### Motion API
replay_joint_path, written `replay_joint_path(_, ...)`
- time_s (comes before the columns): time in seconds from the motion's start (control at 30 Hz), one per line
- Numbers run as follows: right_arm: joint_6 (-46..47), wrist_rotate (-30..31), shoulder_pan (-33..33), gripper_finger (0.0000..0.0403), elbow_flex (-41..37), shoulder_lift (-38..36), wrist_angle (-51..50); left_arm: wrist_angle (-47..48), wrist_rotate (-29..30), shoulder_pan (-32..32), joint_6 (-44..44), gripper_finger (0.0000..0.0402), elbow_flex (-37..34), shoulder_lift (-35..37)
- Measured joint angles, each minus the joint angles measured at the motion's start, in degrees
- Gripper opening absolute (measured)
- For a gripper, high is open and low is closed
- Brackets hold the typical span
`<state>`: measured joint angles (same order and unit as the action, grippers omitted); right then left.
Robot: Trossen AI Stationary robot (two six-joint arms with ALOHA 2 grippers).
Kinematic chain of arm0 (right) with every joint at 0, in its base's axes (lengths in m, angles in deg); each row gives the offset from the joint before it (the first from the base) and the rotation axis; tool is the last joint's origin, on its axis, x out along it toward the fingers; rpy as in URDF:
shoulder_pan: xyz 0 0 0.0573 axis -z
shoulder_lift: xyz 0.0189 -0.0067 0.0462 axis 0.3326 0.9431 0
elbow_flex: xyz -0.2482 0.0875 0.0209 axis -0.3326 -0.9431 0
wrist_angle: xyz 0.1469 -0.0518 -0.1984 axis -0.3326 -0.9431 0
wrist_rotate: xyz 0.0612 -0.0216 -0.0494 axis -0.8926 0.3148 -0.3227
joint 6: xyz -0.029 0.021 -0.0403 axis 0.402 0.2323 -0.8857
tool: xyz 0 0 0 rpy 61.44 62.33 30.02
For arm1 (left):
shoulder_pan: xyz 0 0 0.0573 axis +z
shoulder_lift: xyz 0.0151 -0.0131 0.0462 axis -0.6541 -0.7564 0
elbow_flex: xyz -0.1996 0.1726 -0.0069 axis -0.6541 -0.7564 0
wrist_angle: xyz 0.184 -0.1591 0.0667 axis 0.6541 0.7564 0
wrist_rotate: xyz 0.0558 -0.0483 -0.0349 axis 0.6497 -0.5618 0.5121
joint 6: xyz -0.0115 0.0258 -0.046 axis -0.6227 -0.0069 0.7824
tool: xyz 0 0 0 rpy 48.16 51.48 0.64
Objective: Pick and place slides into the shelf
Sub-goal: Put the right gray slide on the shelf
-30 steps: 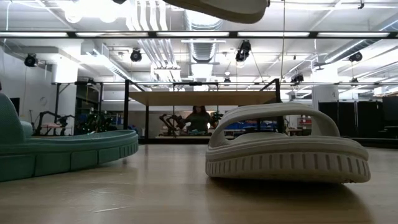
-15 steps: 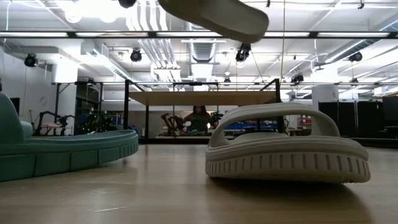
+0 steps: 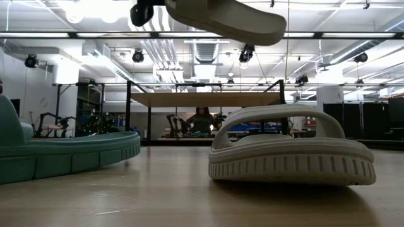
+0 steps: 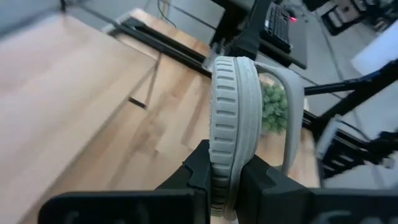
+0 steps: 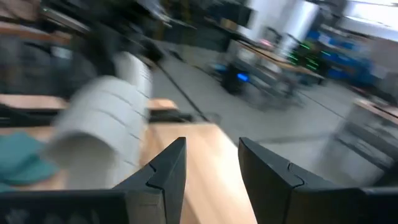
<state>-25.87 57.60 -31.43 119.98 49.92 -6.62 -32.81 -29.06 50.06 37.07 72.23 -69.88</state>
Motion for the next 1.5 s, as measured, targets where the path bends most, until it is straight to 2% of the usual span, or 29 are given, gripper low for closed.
replay_joint_path(0.17,-2.7,-7.3,0.0,0.0137,1.2,0.0,0.5,-0.1,-8.1,3.8,3.1,0.0015,0.0,-1.5)
replay_joint_path(0.4,-5.2,-7.5,-0.1,0.0137,1.5,0.1,0.4,-0.7,-18.1,8.2,6.9,0.0015,0.1,-3.0)
replay_joint_path(0.7,-3.9,-7.6,-0.1,0.0137,1.4,0.1,-0.6,-4.2,-23.0,11.5,7.7,0.0015,0.1,-2.8)
replay_joint_path(0.87,5.1,-7.5,-0.1,0.0137,1.4,-0.1,-3.8,-5.9,-23.8,13.5,7.7,0.0015,0.2,-2.5)
replay_joint_path(0.97,14.3,-7.6,-0.1,0.0137,1.3,-1.1,-5.7,-6.6,-23.8,14.2,7.6,0.0015,0.2,-2.4)
replay_joint_path(1.1,26.4,-12.2,-0.1,0.0137,1.3,-3.6,-6.0,-6.6,-24.0,15.0,7.0,0.0015,0.2,-2.1)
replay_joint_path(1.23,35.6,-13.5,-0.1,0.014,1.3,-5.9,-8.7,-7.8,-24.0,15.6,5.0,0.0015,0.2,-2.1)
replay_joint_path(1.33,42.4,-13.6,0.0,0.016,1.2,-6.7,-12.5,-10.1,-24.0,16.0,5.0,0.0015,0.2,-2.1)
replay_joint_path(1.5,51.3,-13.3,0.0,0.0221,-0.2,-6.8,-17.6,-11.4,-24.2,16.2,5.0,0.0015,0.2,-2.1)
